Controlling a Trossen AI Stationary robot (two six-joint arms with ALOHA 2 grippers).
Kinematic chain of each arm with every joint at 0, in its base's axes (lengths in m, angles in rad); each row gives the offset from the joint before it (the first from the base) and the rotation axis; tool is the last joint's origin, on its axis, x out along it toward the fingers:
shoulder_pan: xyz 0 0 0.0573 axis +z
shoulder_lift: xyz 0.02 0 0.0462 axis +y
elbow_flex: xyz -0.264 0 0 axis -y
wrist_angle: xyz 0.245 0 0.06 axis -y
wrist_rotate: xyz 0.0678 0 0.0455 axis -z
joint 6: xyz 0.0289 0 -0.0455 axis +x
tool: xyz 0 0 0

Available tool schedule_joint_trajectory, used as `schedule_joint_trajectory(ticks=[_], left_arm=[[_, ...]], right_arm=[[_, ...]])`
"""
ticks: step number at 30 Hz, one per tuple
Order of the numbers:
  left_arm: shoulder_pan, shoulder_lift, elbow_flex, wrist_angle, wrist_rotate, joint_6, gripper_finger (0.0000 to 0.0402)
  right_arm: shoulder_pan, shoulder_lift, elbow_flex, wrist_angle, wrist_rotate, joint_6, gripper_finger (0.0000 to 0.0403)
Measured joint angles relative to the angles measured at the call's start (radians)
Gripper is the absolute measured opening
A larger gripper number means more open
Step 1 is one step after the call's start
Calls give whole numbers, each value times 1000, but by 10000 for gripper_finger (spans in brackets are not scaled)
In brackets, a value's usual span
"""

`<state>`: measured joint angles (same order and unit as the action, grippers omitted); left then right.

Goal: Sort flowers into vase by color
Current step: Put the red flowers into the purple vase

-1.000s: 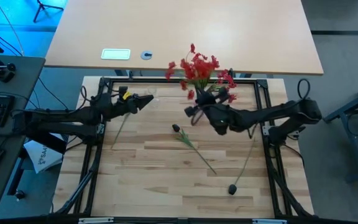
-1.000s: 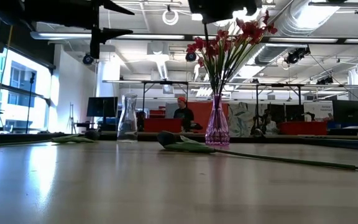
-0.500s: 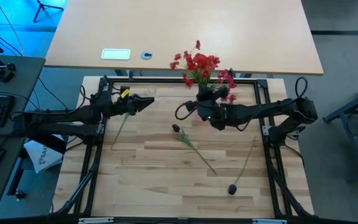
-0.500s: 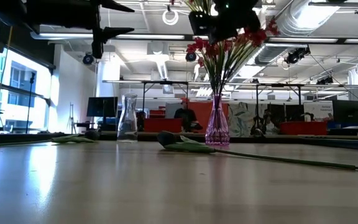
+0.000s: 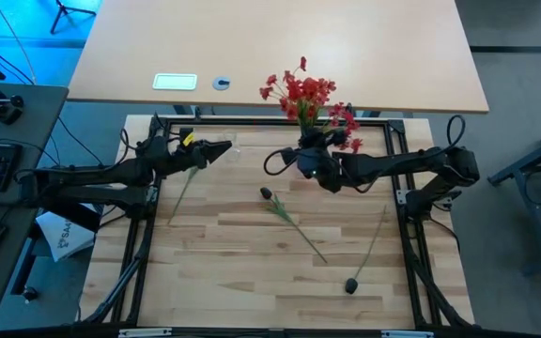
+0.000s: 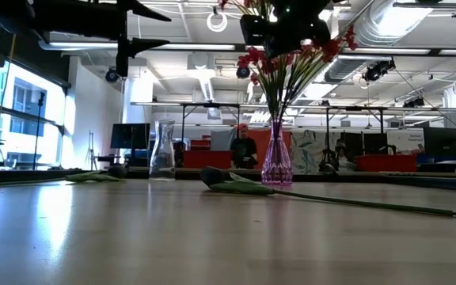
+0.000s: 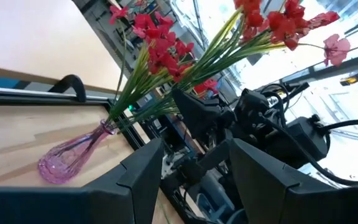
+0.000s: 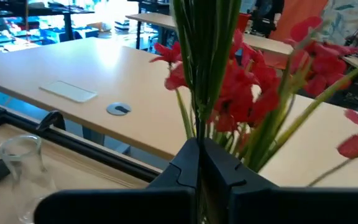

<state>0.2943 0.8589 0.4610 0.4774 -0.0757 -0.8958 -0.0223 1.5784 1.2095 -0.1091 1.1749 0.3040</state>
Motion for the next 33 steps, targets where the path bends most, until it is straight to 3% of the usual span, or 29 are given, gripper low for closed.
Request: schedule_joint_trajectory(ticks=[6, 15, 19, 25, 33], left_arm=[[0, 0, 0, 0, 0, -69, 176], [-1, 0, 0, 0, 0, -72, 176], [-1, 0, 0, -1, 12, -100, 176], [-2, 0, 1, -2, 3, -115, 176], [-2, 0, 1, -1, -17, -118, 176]], right_arm=[[-18, 0, 0, 65, -51, -117, 0], [-45, -8, -54, 118, -89, -129, 0], [-22, -40, -152, 308, -133, -167, 0], [-9, -77, -225, 584, -145, -436, 0], [-44, -82, -228, 434, -191, -286, 0]])
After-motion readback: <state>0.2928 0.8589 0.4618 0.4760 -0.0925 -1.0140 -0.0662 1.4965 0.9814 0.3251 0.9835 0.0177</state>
